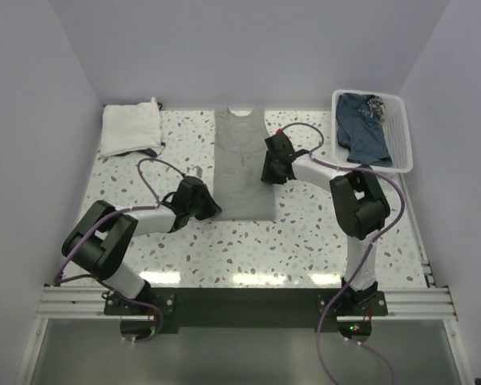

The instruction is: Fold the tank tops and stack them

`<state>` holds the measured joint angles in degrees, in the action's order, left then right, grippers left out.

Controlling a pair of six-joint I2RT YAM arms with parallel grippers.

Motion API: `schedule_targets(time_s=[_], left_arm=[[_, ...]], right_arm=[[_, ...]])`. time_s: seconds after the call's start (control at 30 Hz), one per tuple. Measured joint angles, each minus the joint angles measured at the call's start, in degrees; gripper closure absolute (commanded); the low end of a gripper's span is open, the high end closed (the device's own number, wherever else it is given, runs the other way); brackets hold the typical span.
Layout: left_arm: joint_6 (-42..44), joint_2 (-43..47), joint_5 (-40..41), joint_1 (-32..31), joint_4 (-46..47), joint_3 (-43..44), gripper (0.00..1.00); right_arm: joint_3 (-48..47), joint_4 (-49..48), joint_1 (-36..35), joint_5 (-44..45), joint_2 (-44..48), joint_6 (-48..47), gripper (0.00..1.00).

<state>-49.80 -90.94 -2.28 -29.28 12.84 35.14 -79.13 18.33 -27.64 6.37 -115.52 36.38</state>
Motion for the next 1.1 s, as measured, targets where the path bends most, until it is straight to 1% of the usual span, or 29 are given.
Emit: schedule_targets(time_s=[0.03,0.07,0.1,0.13,0.17,0.27,0.43,0.5,0.57,0.67,0.8,0.9,1.1], left_arm=[[0.17,0.31,-0.15,0.0,-0.02,-0.24,0.94],[0.76,0.59,-0.46,0.0,-0.13,-0.37,0.83],[1.46,0.85,-0.79,0.0,-0.26,-0.44,0.77],[2.01,1.22,-1.38,0.0,-0.33,-0.44,0.71],[2.47,1.75,-1.79,0.0,-0.52,-0.44,0.6],[3.89,5.27,-2.47,0.0,-1.99,-0.68,0.5],[4.42,13.05,-1.14,0.0,-5.25,-1.11,0.44],[4.33,15.04,-0.44,0.0,-5.31,-2.6,0.38],[3.96,15.63,-0.42,0.0,-5.22,-4.68,0.29],[3.41,15.3,-1.22,0.0,-4.98,-8.17,0.25],[2.82,14.27,-2.69,0.0,-2.19,-9.55,0.24],[2.4,13.75,-3.56,0.09,-0.17,-10.03,0.26],[1.25,13.64,-4.87,1.55,1.79,-11.37,0.35]], right_arm=[[0.57,0.2,0.0,0.07,0.7,-0.07,0.6],[1.31,0.48,0.0,0.13,1.57,-0.22,0.58],[2.16,0.81,0.02,0.2,2.78,-0.52,0.56],[3.15,1.22,0.02,0.28,4.28,-0.72,0.52],[4.24,1.66,0.02,0.37,5.99,-0.87,0.51],[8.63,1.55,0.02,0.55,12.26,-1.49,0.49],[20.76,0.35,-0.42,-0.07,24.44,-1.16,0.5],[25.4,-0.57,-1.05,-0.39,27.34,-0.5,0.5],[30.03,-0.79,-2.12,-1.38,29.55,0.55,0.49],[34.53,-1.4,-3.5,-2.89,30.84,2.16,0.49],[36.7,-3.74,-3.8,-4.7,30.84,4.2,0.49],[37.92,-6.8,-3.82,-6.12,30.84,6.08,0.48],[41.09,-12.63,-3.85,-7.67,31.41,10.36,0.48]])
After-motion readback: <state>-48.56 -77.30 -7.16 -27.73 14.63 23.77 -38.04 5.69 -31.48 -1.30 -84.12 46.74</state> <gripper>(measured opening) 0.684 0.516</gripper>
